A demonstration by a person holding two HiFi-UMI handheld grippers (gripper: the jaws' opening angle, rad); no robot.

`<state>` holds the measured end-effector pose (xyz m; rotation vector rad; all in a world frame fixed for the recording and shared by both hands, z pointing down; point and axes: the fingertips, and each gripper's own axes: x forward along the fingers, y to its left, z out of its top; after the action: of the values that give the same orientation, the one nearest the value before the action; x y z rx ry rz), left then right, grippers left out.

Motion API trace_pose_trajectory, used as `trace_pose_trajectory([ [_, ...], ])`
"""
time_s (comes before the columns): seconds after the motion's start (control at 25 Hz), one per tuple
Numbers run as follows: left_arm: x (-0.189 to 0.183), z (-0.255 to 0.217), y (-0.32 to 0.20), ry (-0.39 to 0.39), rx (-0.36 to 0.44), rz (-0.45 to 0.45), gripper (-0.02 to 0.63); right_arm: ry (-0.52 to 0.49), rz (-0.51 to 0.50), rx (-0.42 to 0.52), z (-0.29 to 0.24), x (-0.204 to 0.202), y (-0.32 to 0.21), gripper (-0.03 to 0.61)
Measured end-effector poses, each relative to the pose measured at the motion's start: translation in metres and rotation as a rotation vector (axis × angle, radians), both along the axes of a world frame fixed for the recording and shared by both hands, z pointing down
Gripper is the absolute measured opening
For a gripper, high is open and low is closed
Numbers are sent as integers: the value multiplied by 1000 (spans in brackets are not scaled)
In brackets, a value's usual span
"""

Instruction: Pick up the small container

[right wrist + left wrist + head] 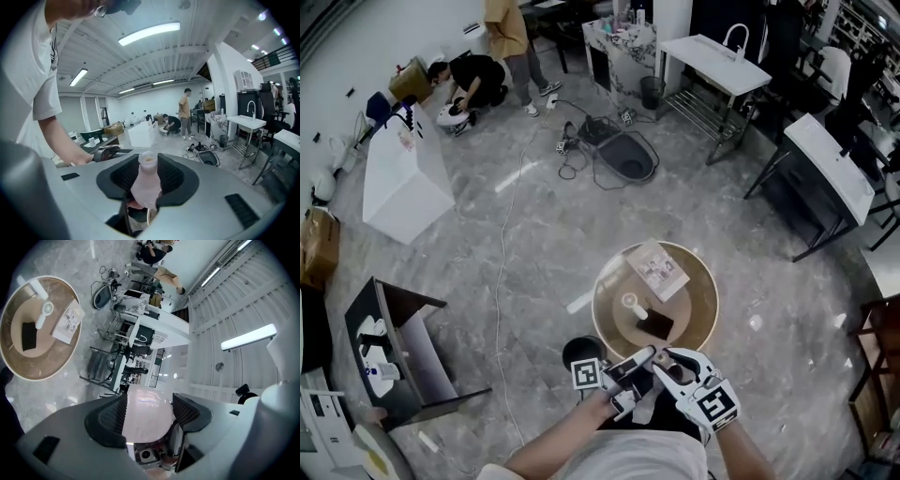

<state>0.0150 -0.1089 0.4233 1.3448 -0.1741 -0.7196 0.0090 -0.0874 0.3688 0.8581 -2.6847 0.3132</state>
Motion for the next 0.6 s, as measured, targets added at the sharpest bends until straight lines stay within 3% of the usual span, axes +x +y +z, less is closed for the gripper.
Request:
trace_pose_trajectory([
  [0.6,0,-101,33,5,48,55,307,-20,51,92,-100,0,35,137],
])
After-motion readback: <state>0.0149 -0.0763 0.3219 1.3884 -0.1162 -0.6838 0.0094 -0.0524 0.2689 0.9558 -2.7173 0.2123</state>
